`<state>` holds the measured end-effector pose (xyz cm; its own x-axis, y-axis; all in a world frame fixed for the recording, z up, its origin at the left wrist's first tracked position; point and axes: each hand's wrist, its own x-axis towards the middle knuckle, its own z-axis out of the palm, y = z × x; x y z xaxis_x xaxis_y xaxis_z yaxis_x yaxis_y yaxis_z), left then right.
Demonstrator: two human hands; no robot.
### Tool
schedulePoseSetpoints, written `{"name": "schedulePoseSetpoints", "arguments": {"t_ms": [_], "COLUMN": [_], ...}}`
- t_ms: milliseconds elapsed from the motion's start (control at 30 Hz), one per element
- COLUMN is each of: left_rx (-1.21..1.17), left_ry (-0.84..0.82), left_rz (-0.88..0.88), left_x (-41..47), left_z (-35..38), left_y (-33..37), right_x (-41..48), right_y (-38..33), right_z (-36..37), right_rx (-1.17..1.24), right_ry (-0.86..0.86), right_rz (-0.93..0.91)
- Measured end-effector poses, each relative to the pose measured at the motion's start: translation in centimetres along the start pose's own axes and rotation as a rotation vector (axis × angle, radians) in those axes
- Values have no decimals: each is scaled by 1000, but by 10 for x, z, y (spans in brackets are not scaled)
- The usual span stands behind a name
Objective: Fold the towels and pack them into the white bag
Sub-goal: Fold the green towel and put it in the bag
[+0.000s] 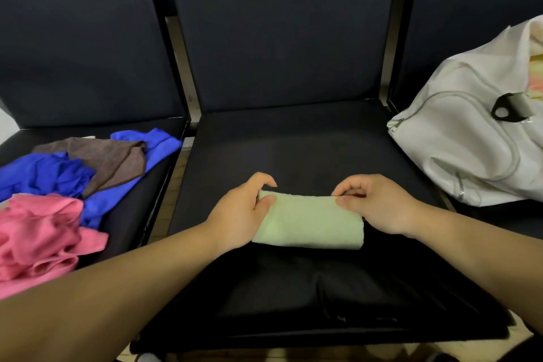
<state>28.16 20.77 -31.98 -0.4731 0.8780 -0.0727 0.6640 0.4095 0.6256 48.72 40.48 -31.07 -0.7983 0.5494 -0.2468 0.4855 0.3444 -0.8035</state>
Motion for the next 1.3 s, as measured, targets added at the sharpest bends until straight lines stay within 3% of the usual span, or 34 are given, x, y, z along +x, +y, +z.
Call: {"name": "schedulePoseSetpoints", "arguments": {"t_ms": [167, 267, 367, 467, 567, 667, 767, 1067, 1300], "left_rx": [68, 108, 95, 89, 113, 200, 299, 211, -244], "left_ry": [43, 29, -26, -107, -226, -286, -282, -165, -264], "left_rz": [-43, 35, 142, 182, 159, 115, 75, 2, 18], "left_x": [13, 13, 12, 14, 14, 12, 12, 6, -10], "left_z": [9, 10, 8, 1, -7, -10, -7, 0, 9], "left_y": [-4, -9, -17, -23, -25, -21, -11, -3, 35], "right_x": [16, 24, 28, 25, 24, 20, 19, 12, -17], "right_y": [1, 1, -2, -10, -11, -20, -30, -27, -35], "right_z": [3, 3, 3, 4, 4, 0, 2, 17, -23], "right_rx": [-241, -365, -322, -236, -361, -352, -363, 96, 249], "right_ry": [49, 61, 80, -118, -312, -413, -383, -509, -398], "right_rz": [-27, -21, -171, -243, -206, -100, -83, 165, 52]}}
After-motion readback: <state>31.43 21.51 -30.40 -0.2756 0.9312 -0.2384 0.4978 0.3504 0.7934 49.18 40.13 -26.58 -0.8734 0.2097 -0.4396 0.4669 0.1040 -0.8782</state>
